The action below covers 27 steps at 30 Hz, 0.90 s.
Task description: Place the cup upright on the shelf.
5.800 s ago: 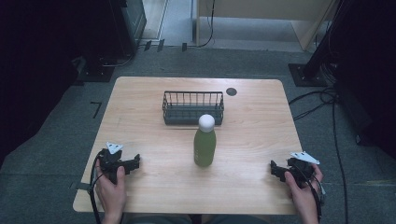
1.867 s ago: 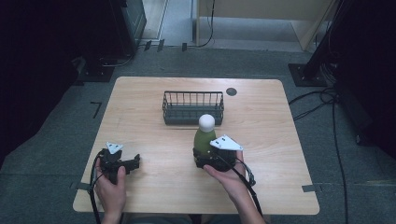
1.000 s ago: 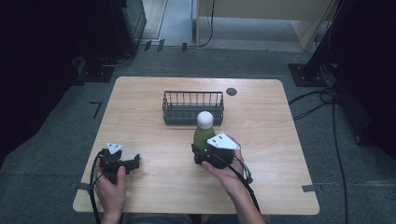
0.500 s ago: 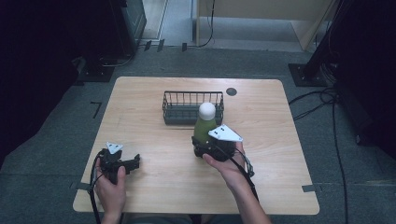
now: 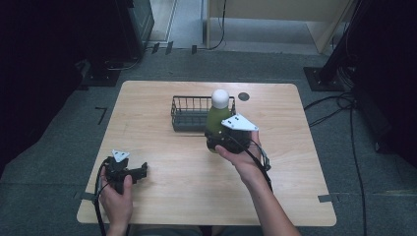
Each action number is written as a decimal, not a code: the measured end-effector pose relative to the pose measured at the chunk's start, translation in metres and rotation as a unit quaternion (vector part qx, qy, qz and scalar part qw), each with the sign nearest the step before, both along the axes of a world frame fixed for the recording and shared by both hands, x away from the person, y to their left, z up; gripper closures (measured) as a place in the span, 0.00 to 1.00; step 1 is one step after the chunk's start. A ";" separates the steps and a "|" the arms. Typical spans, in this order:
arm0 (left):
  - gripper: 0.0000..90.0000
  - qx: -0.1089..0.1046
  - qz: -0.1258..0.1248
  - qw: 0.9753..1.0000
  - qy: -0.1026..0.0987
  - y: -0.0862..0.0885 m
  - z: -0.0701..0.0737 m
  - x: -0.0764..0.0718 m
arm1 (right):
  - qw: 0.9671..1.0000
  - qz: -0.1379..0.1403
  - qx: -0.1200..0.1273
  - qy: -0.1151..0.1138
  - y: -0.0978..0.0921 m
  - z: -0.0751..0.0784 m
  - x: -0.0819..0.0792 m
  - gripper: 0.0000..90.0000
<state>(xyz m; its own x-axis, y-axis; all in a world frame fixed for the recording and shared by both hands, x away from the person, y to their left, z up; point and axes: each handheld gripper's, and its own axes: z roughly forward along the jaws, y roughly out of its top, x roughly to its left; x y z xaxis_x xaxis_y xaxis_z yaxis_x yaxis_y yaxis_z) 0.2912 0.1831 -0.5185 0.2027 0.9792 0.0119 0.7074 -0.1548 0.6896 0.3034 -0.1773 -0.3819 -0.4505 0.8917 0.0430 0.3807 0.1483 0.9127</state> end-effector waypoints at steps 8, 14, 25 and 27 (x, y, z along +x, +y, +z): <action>0.01 0.000 0.000 1.000 0.001 0.000 0.000 0.000 | 1.000 -0.009 0.009 -0.006 -0.004 0.017 0.019 0.23; 0.01 0.001 0.000 1.000 0.001 0.000 0.000 0.000 | 1.000 -0.017 0.011 -0.011 -0.005 0.028 0.034 0.23; 0.01 0.000 0.001 1.000 0.001 0.000 0.000 0.000 | 0.999 -0.037 0.009 -0.010 -0.002 0.040 0.067 0.23; 0.01 0.000 0.001 1.000 0.001 0.000 0.000 0.000 | 0.999 -0.040 0.010 -0.010 -0.002 0.041 0.074 0.23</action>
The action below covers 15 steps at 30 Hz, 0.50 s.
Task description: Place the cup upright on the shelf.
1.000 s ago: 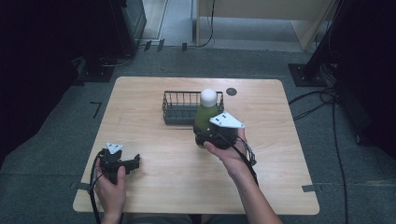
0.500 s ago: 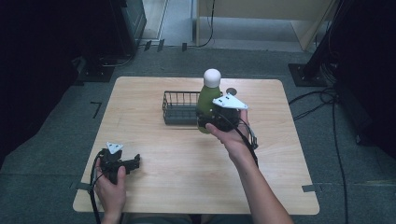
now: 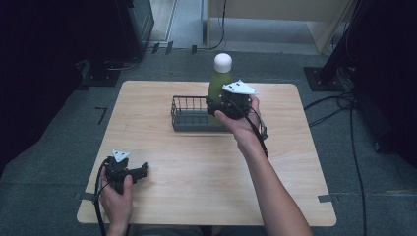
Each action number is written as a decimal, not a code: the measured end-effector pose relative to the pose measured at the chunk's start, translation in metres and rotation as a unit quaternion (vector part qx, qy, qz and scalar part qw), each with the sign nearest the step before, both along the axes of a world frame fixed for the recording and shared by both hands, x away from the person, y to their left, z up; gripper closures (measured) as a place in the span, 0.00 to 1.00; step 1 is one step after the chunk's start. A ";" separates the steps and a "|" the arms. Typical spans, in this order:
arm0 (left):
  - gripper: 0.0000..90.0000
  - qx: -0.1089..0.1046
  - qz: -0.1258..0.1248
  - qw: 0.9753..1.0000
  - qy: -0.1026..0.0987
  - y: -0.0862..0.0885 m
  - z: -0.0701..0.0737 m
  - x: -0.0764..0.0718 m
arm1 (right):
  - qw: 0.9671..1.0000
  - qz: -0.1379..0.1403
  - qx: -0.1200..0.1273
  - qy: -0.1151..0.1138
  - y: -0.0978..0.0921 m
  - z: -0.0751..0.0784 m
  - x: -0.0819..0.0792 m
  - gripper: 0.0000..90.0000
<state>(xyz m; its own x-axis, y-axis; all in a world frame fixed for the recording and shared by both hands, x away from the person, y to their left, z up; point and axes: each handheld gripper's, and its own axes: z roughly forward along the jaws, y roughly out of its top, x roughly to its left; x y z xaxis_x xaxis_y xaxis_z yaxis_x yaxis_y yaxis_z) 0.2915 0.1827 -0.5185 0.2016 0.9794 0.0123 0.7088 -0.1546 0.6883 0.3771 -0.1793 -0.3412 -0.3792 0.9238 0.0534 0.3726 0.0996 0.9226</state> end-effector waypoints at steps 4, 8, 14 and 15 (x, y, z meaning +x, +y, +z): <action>0.01 0.000 0.000 1.000 0.000 0.000 0.000 0.000 | 1.000 -0.007 0.001 -0.001 0.001 0.002 0.011 0.23; 0.01 0.000 0.000 1.000 0.000 0.000 0.000 0.000 | 1.000 -0.016 -0.006 -0.003 0.001 0.004 0.024 0.23; 0.01 0.000 0.000 1.000 0.000 0.000 0.000 0.000 | 1.000 -0.028 -0.012 -0.010 0.002 -0.001 0.042 0.23; 0.01 0.000 0.000 1.000 0.000 0.000 0.000 0.000 | 1.000 -0.028 -0.012 -0.010 0.002 -0.001 0.042 0.23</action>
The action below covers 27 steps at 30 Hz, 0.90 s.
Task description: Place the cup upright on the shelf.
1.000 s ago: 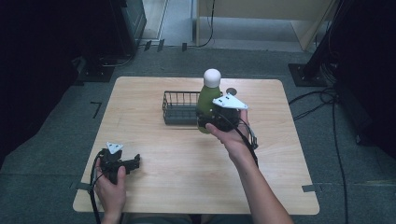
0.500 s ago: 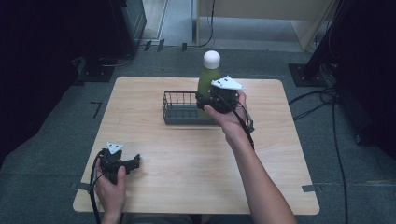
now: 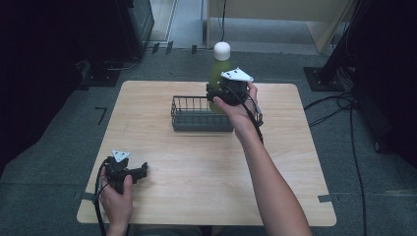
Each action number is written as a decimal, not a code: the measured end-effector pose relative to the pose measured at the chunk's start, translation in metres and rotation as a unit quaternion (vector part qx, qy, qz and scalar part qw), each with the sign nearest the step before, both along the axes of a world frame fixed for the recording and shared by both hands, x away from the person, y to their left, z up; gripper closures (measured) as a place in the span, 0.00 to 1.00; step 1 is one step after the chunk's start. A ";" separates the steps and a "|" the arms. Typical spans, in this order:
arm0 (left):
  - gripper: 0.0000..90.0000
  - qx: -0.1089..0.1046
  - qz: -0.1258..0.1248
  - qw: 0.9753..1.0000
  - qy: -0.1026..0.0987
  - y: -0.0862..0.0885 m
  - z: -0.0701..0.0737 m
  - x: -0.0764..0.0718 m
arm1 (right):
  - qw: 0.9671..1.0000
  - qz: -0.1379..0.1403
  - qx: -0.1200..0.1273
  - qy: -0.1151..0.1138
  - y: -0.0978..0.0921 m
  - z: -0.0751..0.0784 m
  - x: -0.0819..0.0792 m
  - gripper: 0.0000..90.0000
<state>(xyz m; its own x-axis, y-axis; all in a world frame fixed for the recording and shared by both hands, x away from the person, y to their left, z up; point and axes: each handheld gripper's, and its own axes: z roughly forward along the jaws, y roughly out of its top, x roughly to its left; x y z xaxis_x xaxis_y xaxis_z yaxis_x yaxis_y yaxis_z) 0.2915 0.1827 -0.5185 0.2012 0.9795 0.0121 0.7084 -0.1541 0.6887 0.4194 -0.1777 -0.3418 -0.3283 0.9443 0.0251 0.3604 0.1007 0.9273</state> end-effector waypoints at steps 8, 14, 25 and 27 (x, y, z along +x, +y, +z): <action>0.01 0.001 -0.001 1.000 0.000 0.000 0.000 0.000 | 1.000 -0.016 -0.009 0.015 -0.003 -0.017 0.015 0.23; 0.01 0.001 -0.001 1.000 0.001 0.000 0.000 0.000 | 1.000 -0.017 -0.013 0.021 -0.002 -0.032 0.018 0.23; 0.01 0.001 -0.001 1.000 0.001 0.000 0.000 0.000 | 0.999 -0.017 -0.011 0.039 -0.003 -0.052 0.021 0.23; 0.01 0.001 -0.001 1.000 0.001 0.000 0.000 0.000 | 0.999 -0.016 -0.009 0.041 -0.003 -0.053 0.021 0.23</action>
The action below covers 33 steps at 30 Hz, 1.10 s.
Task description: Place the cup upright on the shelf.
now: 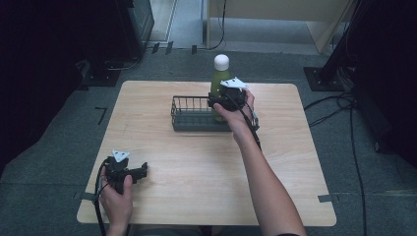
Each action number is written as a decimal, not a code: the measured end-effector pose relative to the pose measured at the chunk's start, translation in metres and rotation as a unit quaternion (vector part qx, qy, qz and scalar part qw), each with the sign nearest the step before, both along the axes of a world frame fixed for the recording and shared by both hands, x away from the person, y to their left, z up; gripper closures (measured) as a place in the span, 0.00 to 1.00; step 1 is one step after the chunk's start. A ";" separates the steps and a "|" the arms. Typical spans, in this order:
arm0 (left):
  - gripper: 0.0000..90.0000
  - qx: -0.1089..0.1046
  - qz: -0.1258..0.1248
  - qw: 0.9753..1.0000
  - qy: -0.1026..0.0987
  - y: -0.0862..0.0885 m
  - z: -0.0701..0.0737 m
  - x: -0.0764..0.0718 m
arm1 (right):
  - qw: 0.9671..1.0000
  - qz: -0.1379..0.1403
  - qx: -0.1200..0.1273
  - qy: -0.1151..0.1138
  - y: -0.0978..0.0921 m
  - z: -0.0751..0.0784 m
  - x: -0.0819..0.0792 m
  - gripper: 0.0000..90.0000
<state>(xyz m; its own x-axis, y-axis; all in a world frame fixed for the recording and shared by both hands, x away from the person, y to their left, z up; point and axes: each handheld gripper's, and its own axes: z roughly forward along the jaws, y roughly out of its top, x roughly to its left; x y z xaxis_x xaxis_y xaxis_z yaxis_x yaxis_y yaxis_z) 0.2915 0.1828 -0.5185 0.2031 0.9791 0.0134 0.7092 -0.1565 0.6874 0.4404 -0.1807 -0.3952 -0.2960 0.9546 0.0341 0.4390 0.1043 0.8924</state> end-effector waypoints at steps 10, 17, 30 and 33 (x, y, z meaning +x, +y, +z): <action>0.01 0.000 0.000 1.000 0.000 0.000 0.000 0.000 | 1.000 0.006 0.013 0.005 -0.006 -0.002 -0.003 0.22; 0.01 0.000 0.000 1.000 0.000 0.000 0.000 0.000 | 1.000 0.010 0.016 0.011 -0.008 -0.002 -0.002 0.20; 0.01 0.000 0.000 1.000 0.000 0.000 0.000 0.000 | 1.000 0.016 0.014 0.020 -0.014 -0.008 -0.009 0.16; 0.01 0.000 0.000 1.000 0.000 0.000 0.000 0.000 | 0.999 0.018 0.017 0.023 -0.017 -0.009 -0.013 0.15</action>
